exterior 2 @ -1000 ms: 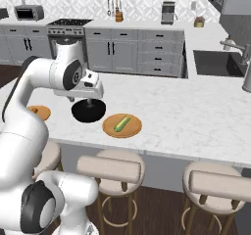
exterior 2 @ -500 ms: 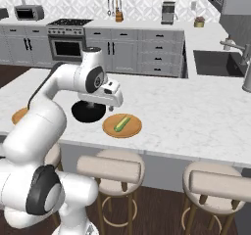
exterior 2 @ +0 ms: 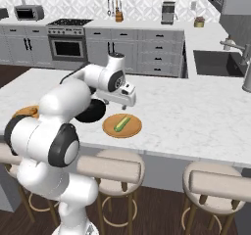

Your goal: Pick the chicken drumstick and corn from their plates and place them in the bowl. Then put the bowl in the fridge.

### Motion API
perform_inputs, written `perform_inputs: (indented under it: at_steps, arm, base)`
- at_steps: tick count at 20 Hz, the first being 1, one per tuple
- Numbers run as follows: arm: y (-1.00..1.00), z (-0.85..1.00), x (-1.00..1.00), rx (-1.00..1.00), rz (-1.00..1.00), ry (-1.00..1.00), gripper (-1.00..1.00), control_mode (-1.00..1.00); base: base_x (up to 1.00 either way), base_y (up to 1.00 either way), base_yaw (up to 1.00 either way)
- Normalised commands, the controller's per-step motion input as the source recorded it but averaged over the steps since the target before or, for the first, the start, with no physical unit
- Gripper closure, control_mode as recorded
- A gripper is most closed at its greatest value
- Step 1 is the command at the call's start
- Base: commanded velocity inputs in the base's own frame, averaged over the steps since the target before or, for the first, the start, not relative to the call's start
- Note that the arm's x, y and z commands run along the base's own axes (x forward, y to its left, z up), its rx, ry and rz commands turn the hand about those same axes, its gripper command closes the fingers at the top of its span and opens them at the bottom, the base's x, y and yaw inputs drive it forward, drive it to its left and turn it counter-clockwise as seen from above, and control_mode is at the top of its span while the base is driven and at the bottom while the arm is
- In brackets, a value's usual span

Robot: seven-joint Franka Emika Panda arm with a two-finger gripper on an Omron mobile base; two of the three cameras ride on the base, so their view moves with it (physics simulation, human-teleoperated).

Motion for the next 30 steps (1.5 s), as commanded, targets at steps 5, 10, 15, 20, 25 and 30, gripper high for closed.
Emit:
perform_inputs:
  at_steps: [5, 10, 15, 20, 25, 30]
  arm:
    - [0.00, -0.65, 0.68, 0.00, 0.03, 0.03, -1.00, -1.00]
    - [0.00, -0.70, 0.38, 0.00, 0.00, 0.01, -1.00, -1.00]
    - [0.00, -0.63, 0.15, 0.00, 0.00, 0.06, -1.00, -1.00]
    - [0.00, -0.53, 0.21, 0.00, 0.00, 0.11, -1.00, -1.00]
    - [0.00, -0.39, 0.14, 0.00, 0.00, 0.08, -1.00, -1.00]
    - [0.00, -0.17, 0.15, 0.00, 0.00, 0.01, -1.00, -1.00]
  base:
    - [0.00, 0.00, 0.00]
    - [0.00, 0.00, 0.00]
    - [0.00, 0.00, 0.00]
    - [0.00, 0.00, 0.00]
    - [0.00, 0.00, 0.00]
    - [0.00, 0.00, 0.00]
